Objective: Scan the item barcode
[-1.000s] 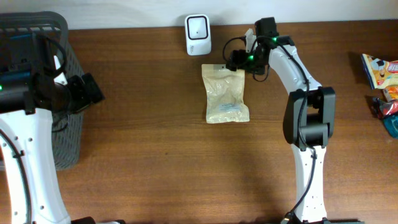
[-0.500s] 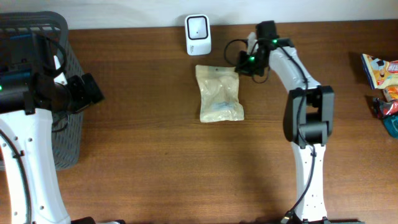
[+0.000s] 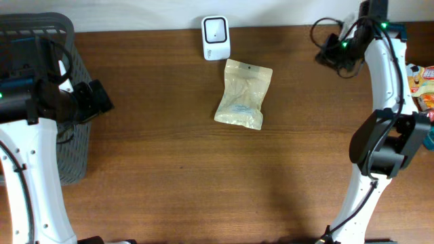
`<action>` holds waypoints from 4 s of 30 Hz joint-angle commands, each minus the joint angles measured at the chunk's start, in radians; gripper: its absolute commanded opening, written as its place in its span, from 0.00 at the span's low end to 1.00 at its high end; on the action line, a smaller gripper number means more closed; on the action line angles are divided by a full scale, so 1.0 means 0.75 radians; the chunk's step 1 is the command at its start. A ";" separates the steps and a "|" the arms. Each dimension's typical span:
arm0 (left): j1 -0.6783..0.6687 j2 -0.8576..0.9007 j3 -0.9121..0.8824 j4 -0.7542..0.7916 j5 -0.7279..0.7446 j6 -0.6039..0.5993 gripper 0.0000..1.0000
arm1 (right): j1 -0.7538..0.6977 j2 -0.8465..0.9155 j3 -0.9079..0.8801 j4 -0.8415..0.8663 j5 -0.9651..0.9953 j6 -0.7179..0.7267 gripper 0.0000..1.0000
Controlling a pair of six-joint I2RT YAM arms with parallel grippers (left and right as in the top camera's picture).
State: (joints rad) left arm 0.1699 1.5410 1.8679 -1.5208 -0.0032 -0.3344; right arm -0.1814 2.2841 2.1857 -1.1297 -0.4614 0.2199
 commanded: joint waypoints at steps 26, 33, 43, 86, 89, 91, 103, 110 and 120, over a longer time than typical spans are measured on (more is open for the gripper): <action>0.004 -0.006 -0.007 0.002 0.010 -0.013 0.99 | 0.840 0.018 -0.573 0.281 0.846 0.565 0.99; 0.004 -0.006 -0.007 0.002 0.010 -0.013 0.99 | 0.834 0.019 -0.679 0.392 0.856 0.566 0.78; 0.004 -0.006 -0.007 0.002 0.010 -0.013 0.99 | 0.786 0.007 -0.653 0.304 0.856 0.567 0.55; 0.004 -0.006 -0.007 0.002 0.010 -0.013 0.99 | -0.670 -0.289 -0.394 0.182 0.876 0.550 0.71; 0.004 -0.006 -0.007 0.002 0.010 -0.013 0.99 | -0.698 -0.289 -0.393 0.167 0.863 0.480 0.83; 0.004 -0.006 -0.007 0.002 0.010 -0.013 0.99 | -0.699 -0.293 -0.393 0.133 0.861 0.470 0.88; 0.004 -0.006 -0.007 0.002 0.010 -0.013 0.99 | -0.506 -0.396 -0.447 -0.013 0.374 0.062 0.47; 0.004 -0.006 -0.007 0.002 0.010 -0.013 0.99 | -0.255 -0.327 -0.791 0.149 0.532 0.204 0.09; 0.004 -0.006 -0.007 0.002 0.010 -0.013 0.99 | -0.286 -0.311 -0.981 0.281 0.912 0.446 0.06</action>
State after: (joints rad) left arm 0.1699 1.5410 1.8679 -1.5208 -0.0032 -0.3340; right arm -0.3626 2.0495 1.4616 -0.9245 0.0959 0.4923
